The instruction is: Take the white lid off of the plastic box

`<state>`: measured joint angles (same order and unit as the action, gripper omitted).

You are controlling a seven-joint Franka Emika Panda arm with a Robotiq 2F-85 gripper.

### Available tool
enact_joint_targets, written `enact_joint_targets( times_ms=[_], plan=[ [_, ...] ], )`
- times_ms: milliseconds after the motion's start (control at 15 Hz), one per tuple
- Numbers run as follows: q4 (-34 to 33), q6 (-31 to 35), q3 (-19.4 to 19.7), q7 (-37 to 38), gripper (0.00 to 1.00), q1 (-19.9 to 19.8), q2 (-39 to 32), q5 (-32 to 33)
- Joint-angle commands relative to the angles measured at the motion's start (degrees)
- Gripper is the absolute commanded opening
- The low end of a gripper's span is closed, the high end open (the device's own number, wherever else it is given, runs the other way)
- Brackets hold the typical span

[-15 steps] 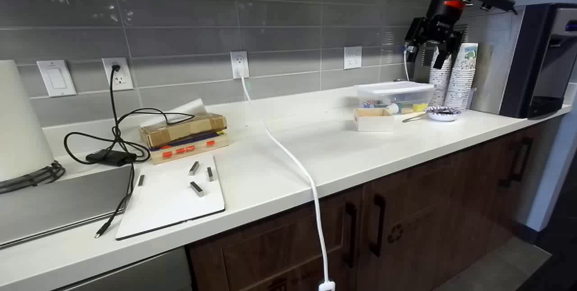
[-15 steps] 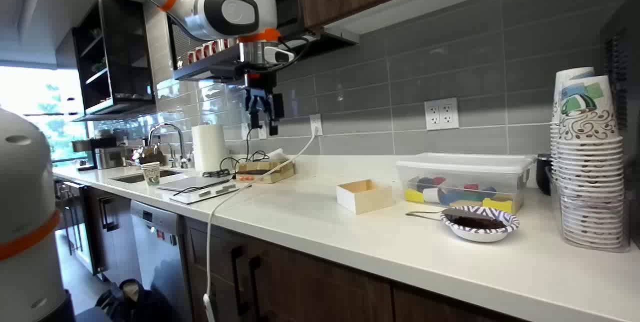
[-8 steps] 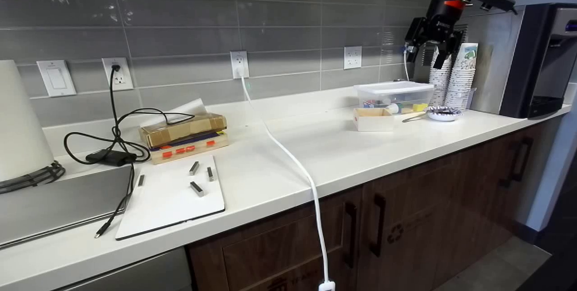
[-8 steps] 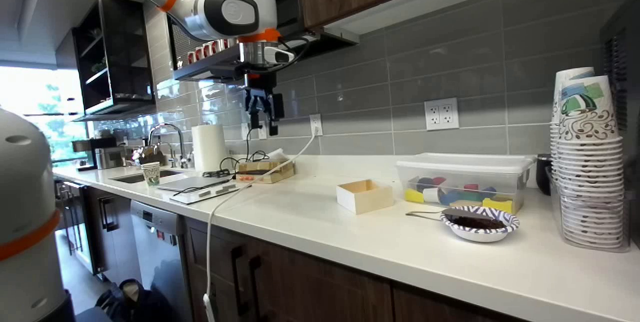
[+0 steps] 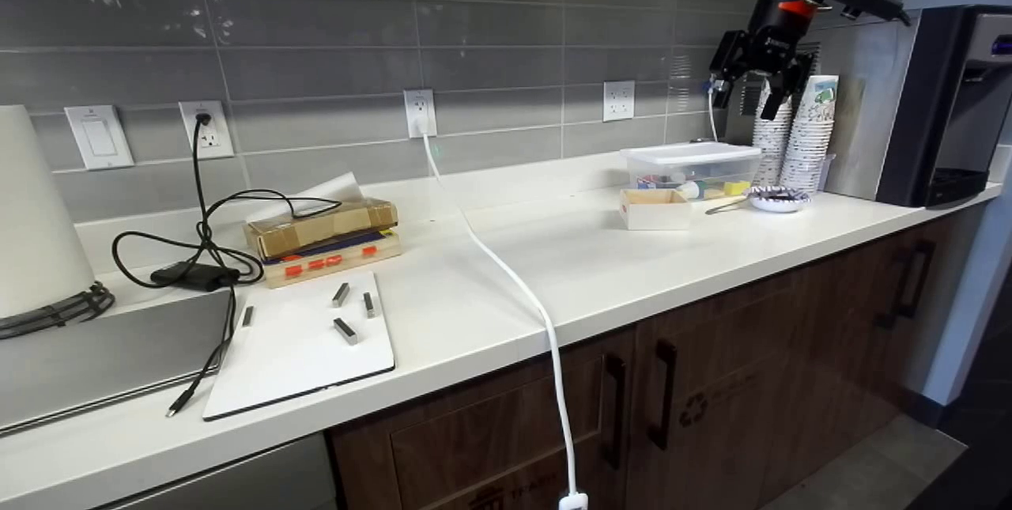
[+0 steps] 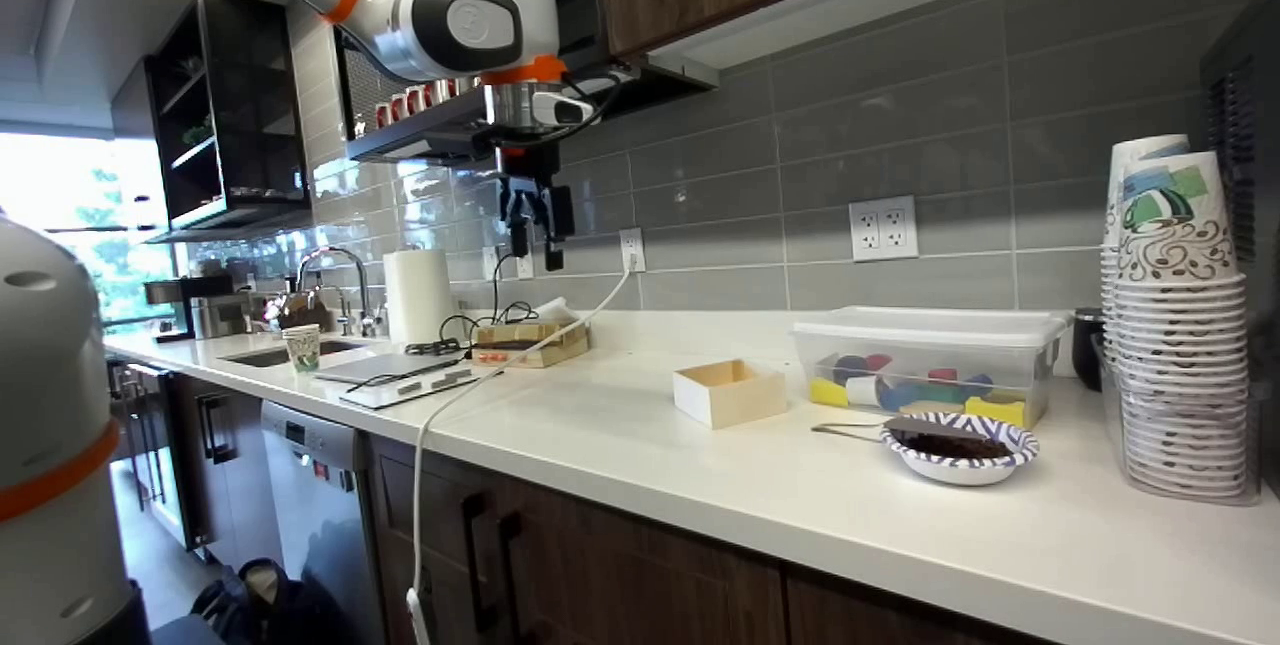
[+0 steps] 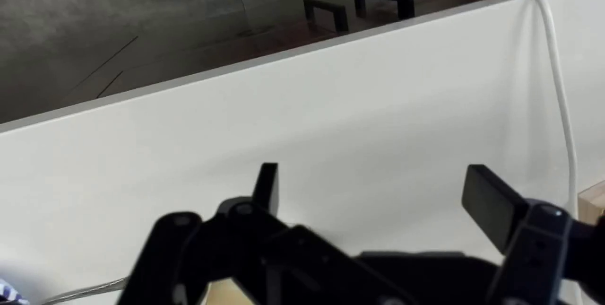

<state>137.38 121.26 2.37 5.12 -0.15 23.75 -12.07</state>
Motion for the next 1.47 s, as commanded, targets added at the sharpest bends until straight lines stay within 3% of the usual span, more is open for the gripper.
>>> enact_joint_targets(
  times_ms=[0,533,1000,1400],
  plan=[
    [-3.06,3.73,0.46,5.29,1.00,-2.30,-3.20,-1.76],
    [-12.18,15.32,4.82,13.35,1.00,-5.70,-13.63,-9.95],
    [-25.27,23.99,6.98,22.62,1.00,-7.75,-27.24,-18.22],
    [-36.14,29.85,8.02,35.15,1.00,-9.52,-39.23,-19.18]
  ],
)
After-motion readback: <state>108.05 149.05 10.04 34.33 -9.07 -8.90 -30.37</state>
